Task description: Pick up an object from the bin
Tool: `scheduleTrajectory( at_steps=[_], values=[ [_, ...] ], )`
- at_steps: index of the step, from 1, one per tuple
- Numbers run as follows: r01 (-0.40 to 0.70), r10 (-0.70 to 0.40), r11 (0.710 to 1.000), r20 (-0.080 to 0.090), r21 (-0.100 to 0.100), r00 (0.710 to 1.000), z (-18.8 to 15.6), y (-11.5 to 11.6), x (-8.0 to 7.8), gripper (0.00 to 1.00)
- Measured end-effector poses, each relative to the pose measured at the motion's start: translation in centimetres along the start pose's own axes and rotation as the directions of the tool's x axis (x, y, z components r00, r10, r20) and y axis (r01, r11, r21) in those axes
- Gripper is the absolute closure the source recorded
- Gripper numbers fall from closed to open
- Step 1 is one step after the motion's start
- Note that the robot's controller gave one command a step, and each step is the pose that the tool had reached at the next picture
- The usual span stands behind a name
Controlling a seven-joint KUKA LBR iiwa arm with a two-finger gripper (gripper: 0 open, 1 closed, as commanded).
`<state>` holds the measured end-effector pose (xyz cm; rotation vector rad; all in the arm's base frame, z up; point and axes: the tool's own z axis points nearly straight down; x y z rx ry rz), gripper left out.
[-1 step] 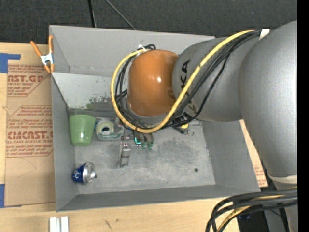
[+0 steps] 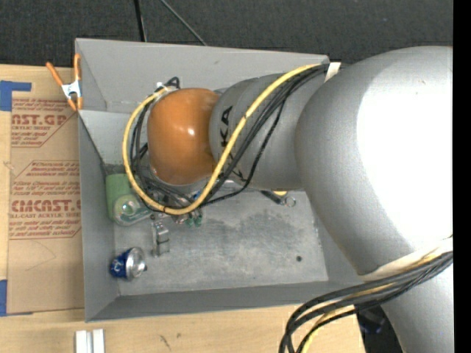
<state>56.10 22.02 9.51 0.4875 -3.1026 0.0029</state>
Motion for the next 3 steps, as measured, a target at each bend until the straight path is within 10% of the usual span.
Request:
scheduleTrajectory(
  at_steps=[1, 2, 3],
  values=[
    [0.147, -0.147, 0.989, 0.01, 0.0, 0.989, 1.5, 4.8, 6.7, 0.0],
    [0.141, -0.141, 0.99, 0.004, -0.001, 0.99, 1.5, 4.6, 6.7, 1.0],
    [0.122, -0.122, 0.993, 0.012, -0.001, 0.992, -11.6, 2.7, 4.6, 1.0]
  ],
)
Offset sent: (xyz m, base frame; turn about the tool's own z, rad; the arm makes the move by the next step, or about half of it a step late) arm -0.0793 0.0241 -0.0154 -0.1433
